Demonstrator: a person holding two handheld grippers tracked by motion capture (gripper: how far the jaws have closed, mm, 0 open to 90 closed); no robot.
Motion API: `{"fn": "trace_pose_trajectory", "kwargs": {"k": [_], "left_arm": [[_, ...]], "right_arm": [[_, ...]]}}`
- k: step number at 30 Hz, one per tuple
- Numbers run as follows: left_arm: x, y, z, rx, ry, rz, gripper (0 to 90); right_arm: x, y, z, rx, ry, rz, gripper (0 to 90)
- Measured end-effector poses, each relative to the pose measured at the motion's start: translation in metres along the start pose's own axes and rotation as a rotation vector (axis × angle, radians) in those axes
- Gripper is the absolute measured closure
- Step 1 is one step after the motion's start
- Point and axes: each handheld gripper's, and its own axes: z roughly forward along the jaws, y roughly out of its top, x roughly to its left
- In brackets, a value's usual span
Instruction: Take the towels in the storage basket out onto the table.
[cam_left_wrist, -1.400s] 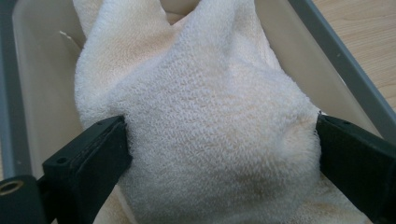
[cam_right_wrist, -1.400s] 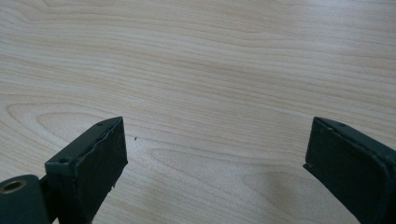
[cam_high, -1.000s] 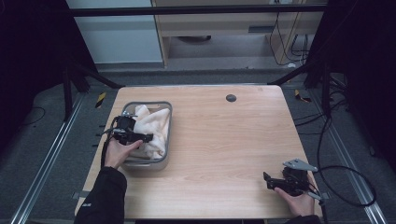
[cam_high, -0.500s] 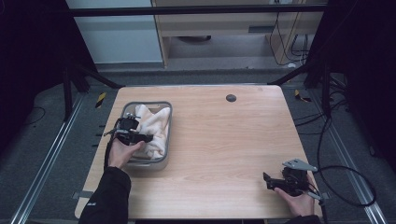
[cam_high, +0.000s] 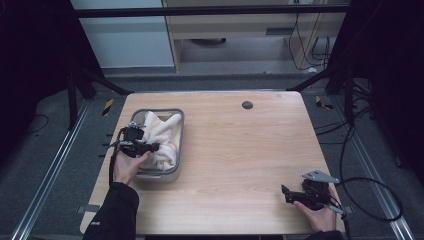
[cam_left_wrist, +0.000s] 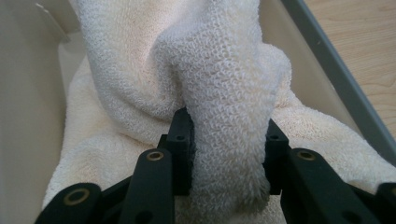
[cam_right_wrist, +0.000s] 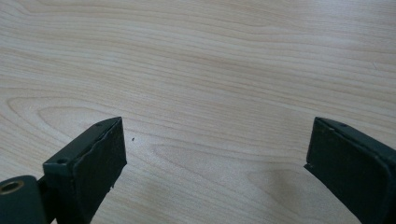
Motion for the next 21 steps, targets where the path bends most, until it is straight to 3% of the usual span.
{"fn": "trace_pose_trajectory", "kwargs": {"k": [21], "left_arm": [[-0.006,0.011,-0.066,-0.182,0.002,0.016,66.4]], "right_arm": [[0.0,0.0,0.0,0.0,-0.001,-0.002,4.9]]}}
